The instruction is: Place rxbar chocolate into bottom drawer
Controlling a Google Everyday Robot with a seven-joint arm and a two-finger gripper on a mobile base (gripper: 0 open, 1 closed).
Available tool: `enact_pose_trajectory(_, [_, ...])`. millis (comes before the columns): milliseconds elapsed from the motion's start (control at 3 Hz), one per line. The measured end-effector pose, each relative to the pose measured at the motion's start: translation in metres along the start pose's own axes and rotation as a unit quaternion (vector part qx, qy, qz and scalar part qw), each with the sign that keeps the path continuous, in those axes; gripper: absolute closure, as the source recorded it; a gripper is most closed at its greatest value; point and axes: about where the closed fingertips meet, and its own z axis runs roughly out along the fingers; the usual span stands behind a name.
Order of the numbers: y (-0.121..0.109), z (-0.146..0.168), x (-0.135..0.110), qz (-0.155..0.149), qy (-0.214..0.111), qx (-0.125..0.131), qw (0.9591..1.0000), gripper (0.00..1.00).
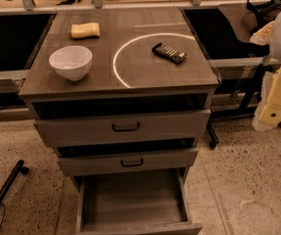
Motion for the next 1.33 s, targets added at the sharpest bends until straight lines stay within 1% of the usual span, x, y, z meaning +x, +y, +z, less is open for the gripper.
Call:
enact_pose_trajectory(333, [0.000, 0.000, 0.000, 0.000, 0.000, 0.000, 1.0000, 0.00])
enact_pose_trajectory(667, [-0.007, 0.004, -0.004, 0.009, -0.018, -0.001, 0.9998, 0.00])
enact_pose_trajectory(1000, [-0.033, 0.024, -0.019, 0.026, -0.080, -0.016, 0.9963, 0.00])
enact_pose_trajectory(1333, [-0.062, 0.050, -0.049, 0.046, -0.148, -0.032, 0.9874, 0.00])
